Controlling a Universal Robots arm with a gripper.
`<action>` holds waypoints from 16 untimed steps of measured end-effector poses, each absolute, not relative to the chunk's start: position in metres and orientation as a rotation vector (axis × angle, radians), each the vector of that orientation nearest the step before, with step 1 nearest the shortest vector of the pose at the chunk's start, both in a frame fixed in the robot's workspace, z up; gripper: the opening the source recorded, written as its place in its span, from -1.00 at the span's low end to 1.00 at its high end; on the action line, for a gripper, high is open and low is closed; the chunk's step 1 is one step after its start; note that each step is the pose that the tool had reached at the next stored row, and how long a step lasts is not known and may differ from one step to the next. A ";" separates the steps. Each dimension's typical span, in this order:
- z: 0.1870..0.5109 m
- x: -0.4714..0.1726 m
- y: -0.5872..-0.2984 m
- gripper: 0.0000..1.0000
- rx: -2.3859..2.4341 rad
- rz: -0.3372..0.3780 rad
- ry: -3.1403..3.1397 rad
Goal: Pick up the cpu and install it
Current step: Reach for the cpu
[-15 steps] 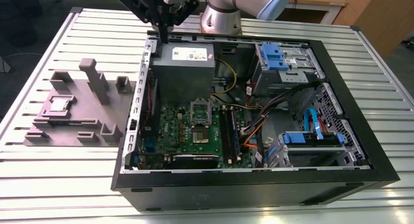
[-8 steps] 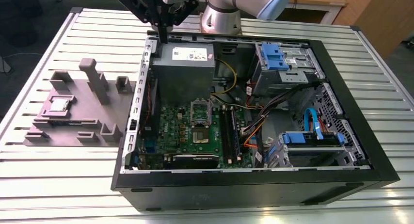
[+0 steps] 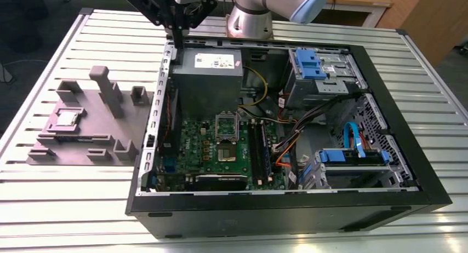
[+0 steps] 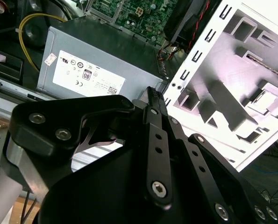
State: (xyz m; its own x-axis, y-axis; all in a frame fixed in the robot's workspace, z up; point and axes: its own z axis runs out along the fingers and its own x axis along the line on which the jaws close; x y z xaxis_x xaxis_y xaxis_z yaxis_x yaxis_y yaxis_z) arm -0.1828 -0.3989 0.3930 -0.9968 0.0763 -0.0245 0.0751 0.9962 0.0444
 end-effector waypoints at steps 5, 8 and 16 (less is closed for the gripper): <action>0.393 -0.184 -0.399 -0.79 0.118 0.068 3.113; 0.393 -0.184 -0.399 -0.79 0.118 0.068 3.113; 0.393 -0.188 -0.399 -0.79 0.118 0.068 3.112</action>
State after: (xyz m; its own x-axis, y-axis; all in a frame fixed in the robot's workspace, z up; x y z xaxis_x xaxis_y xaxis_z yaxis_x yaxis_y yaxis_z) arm -0.1881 -0.3989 0.3930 -0.9968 0.0763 -0.0245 0.0752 0.9962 0.0444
